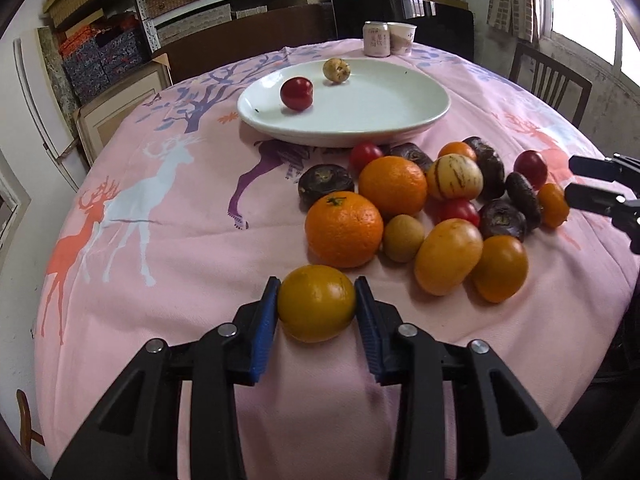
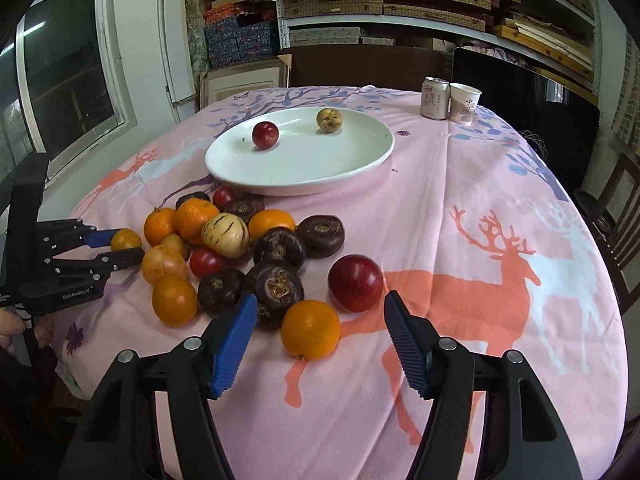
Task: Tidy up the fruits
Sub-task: 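Grasp a yellow tomato with the left tool while the right tool grasps a small orange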
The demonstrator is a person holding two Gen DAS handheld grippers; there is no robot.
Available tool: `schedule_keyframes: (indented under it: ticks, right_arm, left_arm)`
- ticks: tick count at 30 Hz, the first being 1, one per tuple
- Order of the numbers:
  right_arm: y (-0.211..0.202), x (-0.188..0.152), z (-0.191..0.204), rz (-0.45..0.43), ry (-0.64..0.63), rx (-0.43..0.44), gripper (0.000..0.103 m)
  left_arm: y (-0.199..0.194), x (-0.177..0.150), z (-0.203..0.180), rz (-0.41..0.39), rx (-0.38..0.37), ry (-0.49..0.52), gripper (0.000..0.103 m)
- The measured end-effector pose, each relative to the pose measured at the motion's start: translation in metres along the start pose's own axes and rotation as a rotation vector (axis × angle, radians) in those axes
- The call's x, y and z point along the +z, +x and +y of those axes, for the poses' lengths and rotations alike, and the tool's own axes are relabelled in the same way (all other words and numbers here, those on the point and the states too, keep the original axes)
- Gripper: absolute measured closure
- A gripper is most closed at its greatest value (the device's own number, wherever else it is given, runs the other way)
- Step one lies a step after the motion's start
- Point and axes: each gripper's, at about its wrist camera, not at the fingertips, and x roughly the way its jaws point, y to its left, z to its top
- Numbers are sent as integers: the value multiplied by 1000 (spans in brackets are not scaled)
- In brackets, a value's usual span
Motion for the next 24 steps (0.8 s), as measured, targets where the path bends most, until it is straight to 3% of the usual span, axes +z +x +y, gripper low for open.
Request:
schedule_keyframes:
  ticks: [3,6,12,15,24]
  right_arm:
    - [2,-3,9,9,-38,-6,37]
    - [9,-6,11,32,-51,-6,46]
    - [26,-9,-5,70,18,45,55]
    - [29,-10,-3,72,24,51,67]
    - [-2,4,-15,14,83,116,67]
  left_arm:
    - [-14,0,-3,-30,-28,-16,66]
    - [-24,-1,-4,-42,-52,-28,66]
    - [-29,-5,-10,-42,-64,-26,66]
    - [-27,-6,-9,-42,-62,-34,66]
    - [-37,1,-2,-71,-68,-63,66]
